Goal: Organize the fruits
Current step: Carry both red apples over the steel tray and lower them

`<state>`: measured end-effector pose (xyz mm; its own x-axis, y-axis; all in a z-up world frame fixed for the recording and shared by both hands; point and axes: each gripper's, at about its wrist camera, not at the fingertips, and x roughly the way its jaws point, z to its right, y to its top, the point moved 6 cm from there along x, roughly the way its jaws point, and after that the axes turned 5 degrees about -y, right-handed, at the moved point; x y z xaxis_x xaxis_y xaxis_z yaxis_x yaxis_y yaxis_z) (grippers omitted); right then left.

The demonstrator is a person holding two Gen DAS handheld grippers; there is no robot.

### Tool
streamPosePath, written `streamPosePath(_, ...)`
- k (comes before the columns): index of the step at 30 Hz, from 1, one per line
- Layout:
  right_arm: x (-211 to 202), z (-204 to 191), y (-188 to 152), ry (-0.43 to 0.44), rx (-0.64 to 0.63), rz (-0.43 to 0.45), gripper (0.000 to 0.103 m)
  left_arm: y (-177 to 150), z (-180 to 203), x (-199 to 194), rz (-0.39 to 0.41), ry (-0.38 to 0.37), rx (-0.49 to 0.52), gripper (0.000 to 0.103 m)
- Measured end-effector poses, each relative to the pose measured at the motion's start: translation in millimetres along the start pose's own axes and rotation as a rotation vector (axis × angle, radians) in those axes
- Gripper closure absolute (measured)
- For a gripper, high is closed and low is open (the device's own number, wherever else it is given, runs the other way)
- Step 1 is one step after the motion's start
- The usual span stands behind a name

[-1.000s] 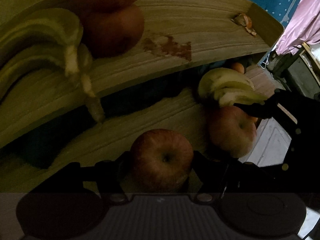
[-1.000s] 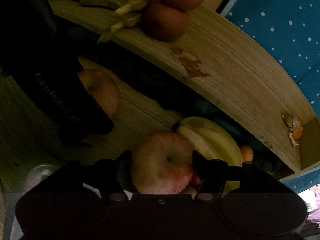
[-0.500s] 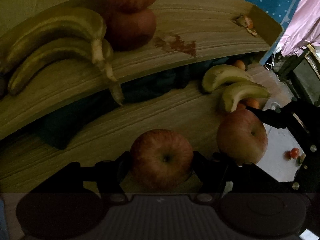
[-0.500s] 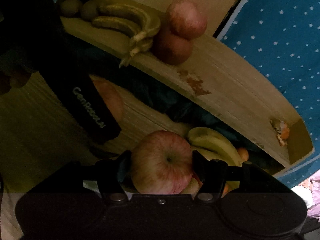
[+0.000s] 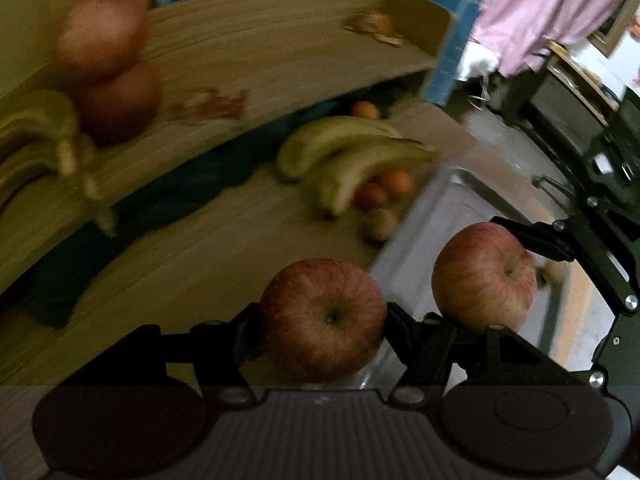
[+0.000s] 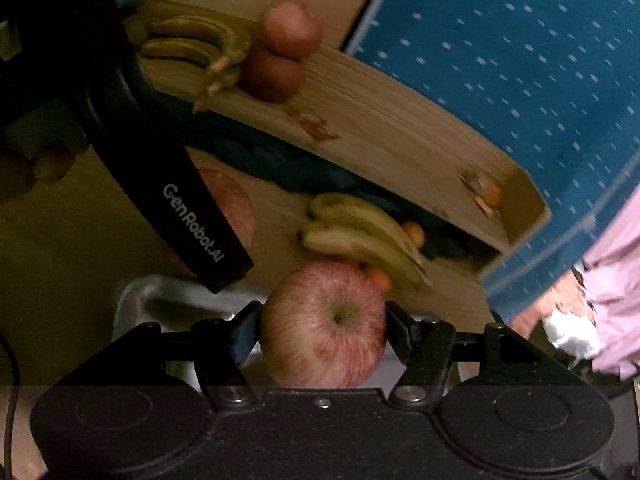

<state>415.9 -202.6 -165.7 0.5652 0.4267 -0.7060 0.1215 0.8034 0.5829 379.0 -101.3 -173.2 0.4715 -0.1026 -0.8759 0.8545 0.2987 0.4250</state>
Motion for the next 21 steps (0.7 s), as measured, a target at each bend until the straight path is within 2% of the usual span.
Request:
streamPosePath(12, -22, 27, -53, -0.087, 0.105, -0.083, 0.037, -4, 64, 15, -0.043, -0.084, 0.136, 0.033)
streamPosePath(21, -27, 42, -82, -0.115, 0.167, -0.132, 0.037, -7, 104, 29, -0.080, -0.118, 0.209, 0.033)
